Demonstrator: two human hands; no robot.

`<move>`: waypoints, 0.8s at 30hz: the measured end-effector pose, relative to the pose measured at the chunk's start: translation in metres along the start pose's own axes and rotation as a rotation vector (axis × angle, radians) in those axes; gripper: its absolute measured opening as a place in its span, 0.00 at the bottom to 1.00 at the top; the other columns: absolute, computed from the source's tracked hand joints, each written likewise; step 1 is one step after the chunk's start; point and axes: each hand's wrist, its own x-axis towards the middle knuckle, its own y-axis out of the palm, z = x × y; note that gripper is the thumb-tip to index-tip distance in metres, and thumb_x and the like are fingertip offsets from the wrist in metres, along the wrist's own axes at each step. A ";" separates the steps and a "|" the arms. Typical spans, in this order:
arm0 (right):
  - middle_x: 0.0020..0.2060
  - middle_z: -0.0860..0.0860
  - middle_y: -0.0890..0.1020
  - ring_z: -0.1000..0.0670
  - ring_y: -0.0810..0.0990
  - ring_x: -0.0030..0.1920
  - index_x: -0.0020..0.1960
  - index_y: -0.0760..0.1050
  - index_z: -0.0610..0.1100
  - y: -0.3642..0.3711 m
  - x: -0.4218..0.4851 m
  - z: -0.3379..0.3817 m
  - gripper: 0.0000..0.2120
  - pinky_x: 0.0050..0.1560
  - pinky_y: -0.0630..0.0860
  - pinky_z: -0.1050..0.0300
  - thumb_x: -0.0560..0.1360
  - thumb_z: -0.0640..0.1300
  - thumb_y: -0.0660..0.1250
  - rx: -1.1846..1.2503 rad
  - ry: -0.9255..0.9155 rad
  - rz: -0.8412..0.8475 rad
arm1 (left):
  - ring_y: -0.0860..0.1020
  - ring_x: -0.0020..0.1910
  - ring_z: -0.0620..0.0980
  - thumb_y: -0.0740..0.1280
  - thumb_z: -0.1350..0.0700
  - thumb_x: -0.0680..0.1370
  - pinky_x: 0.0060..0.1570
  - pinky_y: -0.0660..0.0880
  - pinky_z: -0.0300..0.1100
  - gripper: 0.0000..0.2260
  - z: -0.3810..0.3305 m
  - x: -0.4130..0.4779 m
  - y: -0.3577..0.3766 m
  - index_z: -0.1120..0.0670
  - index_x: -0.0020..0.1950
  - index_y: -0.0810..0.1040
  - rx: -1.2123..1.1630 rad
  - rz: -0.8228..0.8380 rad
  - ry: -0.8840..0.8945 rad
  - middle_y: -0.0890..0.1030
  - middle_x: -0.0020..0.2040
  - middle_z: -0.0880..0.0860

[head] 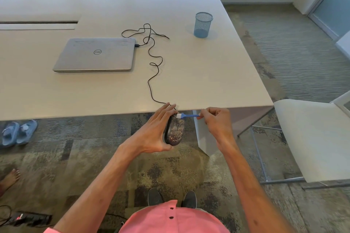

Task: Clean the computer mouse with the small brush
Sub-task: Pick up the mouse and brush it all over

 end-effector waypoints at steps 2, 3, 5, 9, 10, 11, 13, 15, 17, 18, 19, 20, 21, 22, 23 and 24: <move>0.23 0.55 0.69 0.57 0.62 0.25 0.40 0.86 0.33 0.000 0.000 -0.004 0.12 0.29 0.62 0.67 0.80 0.38 0.73 -0.030 -0.012 -0.012 | 0.39 0.92 0.40 0.82 0.37 0.71 0.88 0.43 0.42 0.58 0.000 0.000 0.000 0.50 0.92 0.54 -0.007 -0.007 -0.006 0.49 0.93 0.43; 0.22 0.55 0.69 0.57 0.62 0.25 0.39 0.86 0.33 -0.002 0.000 -0.006 0.13 0.29 0.63 0.67 0.80 0.38 0.73 -0.044 -0.015 -0.021 | 0.39 0.92 0.40 0.83 0.37 0.70 0.87 0.42 0.41 0.58 0.000 0.000 0.000 0.50 0.92 0.54 -0.009 -0.006 -0.011 0.49 0.93 0.43; 0.20 0.58 0.69 0.58 0.64 0.22 0.38 0.86 0.34 -0.007 0.000 -0.009 0.13 0.28 0.63 0.68 0.79 0.39 0.73 -0.106 -0.021 -0.047 | 0.38 0.91 0.40 0.83 0.38 0.71 0.87 0.42 0.40 0.59 -0.001 0.000 0.000 0.50 0.92 0.53 -0.004 0.002 -0.016 0.49 0.93 0.44; 0.20 0.58 0.69 0.57 0.64 0.22 0.39 0.88 0.37 -0.019 0.002 -0.008 0.12 0.31 0.65 0.64 0.79 0.41 0.74 -0.164 -0.025 -0.096 | 0.39 0.91 0.40 0.83 0.38 0.70 0.88 0.43 0.43 0.58 -0.001 0.001 0.001 0.50 0.91 0.54 -0.007 -0.002 -0.025 0.50 0.93 0.44; 0.21 0.58 0.69 0.57 0.64 0.23 0.40 0.87 0.36 -0.020 0.002 -0.007 0.12 0.31 0.65 0.65 0.79 0.41 0.74 -0.117 -0.024 -0.102 | 0.39 0.91 0.40 0.83 0.38 0.70 0.88 0.43 0.43 0.58 -0.002 0.001 0.000 0.50 0.91 0.55 -0.008 -0.005 -0.026 0.50 0.93 0.44; 0.22 0.57 0.69 0.58 0.63 0.24 0.41 0.87 0.35 -0.019 0.002 -0.006 0.11 0.30 0.65 0.68 0.79 0.40 0.73 -0.051 -0.023 -0.100 | 0.39 0.91 0.40 0.83 0.38 0.70 0.88 0.43 0.43 0.58 -0.002 0.002 0.000 0.50 0.91 0.55 -0.007 -0.006 -0.026 0.50 0.93 0.44; 0.25 0.53 0.66 0.57 0.60 0.25 0.43 0.85 0.30 -0.016 0.001 -0.002 0.11 0.27 0.66 0.72 0.80 0.37 0.73 0.076 -0.016 -0.063 | 0.39 0.91 0.40 0.83 0.37 0.71 0.88 0.43 0.43 0.58 -0.004 0.004 0.000 0.50 0.91 0.55 -0.004 -0.003 -0.026 0.50 0.93 0.44; 0.27 0.50 0.64 0.55 0.58 0.26 0.45 0.85 0.28 -0.011 -0.001 0.001 0.11 0.25 0.64 0.70 0.81 0.36 0.72 0.113 0.001 -0.008 | 0.39 0.91 0.40 0.83 0.38 0.71 0.88 0.43 0.42 0.57 -0.006 0.004 0.000 0.50 0.91 0.54 -0.007 -0.001 -0.021 0.50 0.93 0.44; 0.25 0.51 0.66 0.54 0.59 0.26 0.45 0.87 0.29 -0.008 -0.002 0.000 0.11 0.26 0.59 0.66 0.82 0.36 0.72 0.090 0.016 0.016 | 0.39 0.91 0.40 0.83 0.38 0.71 0.87 0.42 0.40 0.57 -0.006 0.004 0.000 0.50 0.91 0.55 -0.015 -0.010 -0.017 0.50 0.93 0.44; 0.25 0.52 0.67 0.54 0.59 0.26 0.45 0.87 0.29 -0.008 -0.002 -0.002 0.11 0.26 0.59 0.65 0.82 0.36 0.72 0.081 0.026 0.017 | 0.39 0.91 0.40 0.82 0.38 0.71 0.87 0.42 0.39 0.57 -0.006 0.004 0.000 0.49 0.91 0.55 -0.022 -0.018 -0.016 0.50 0.93 0.43; 0.24 0.52 0.67 0.55 0.59 0.26 0.44 0.86 0.28 -0.008 -0.002 -0.004 0.11 0.26 0.59 0.65 0.81 0.35 0.72 0.071 0.035 0.013 | 0.39 0.91 0.39 0.82 0.38 0.70 0.87 0.42 0.39 0.57 -0.006 0.004 0.000 0.49 0.91 0.55 -0.029 -0.026 -0.018 0.50 0.93 0.43; 0.24 0.51 0.67 0.54 0.59 0.25 0.44 0.86 0.28 -0.008 -0.002 -0.006 0.11 0.26 0.60 0.67 0.81 0.35 0.72 0.060 0.040 0.006 | 0.39 0.91 0.39 0.81 0.37 0.70 0.86 0.42 0.39 0.56 -0.006 0.004 0.000 0.48 0.91 0.55 -0.034 -0.030 -0.021 0.50 0.93 0.43; 0.24 0.50 0.67 0.54 0.59 0.25 0.43 0.85 0.27 -0.009 -0.002 -0.008 0.12 0.27 0.61 0.68 0.80 0.35 0.71 0.049 0.043 -0.004 | 0.39 0.91 0.39 0.81 0.37 0.70 0.87 0.42 0.39 0.56 -0.006 0.004 0.000 0.48 0.91 0.56 -0.033 -0.029 -0.025 0.50 0.93 0.43; 0.24 0.49 0.67 0.53 0.58 0.26 0.41 0.85 0.27 -0.011 -0.001 -0.010 0.12 0.30 0.62 0.69 0.79 0.35 0.71 0.037 0.046 -0.012 | 0.40 0.91 0.39 0.82 0.37 0.70 0.87 0.43 0.40 0.57 -0.005 0.004 0.001 0.49 0.91 0.56 -0.029 -0.026 -0.029 0.50 0.93 0.43; 0.23 0.50 0.67 0.54 0.59 0.25 0.40 0.85 0.28 -0.014 -0.001 -0.011 0.12 0.32 0.63 0.68 0.79 0.35 0.71 0.016 0.050 -0.015 | 0.40 0.91 0.40 0.82 0.37 0.70 0.87 0.43 0.41 0.57 -0.004 0.004 0.002 0.49 0.91 0.55 -0.025 -0.024 -0.034 0.50 0.93 0.43; 0.22 0.51 0.68 0.54 0.60 0.25 0.40 0.85 0.28 -0.016 0.000 -0.011 0.12 0.33 0.63 0.65 0.78 0.35 0.72 -0.012 0.055 -0.014 | 0.40 0.92 0.40 0.83 0.38 0.70 0.88 0.44 0.42 0.57 -0.003 0.004 0.003 0.49 0.91 0.55 -0.021 -0.024 -0.039 0.50 0.93 0.43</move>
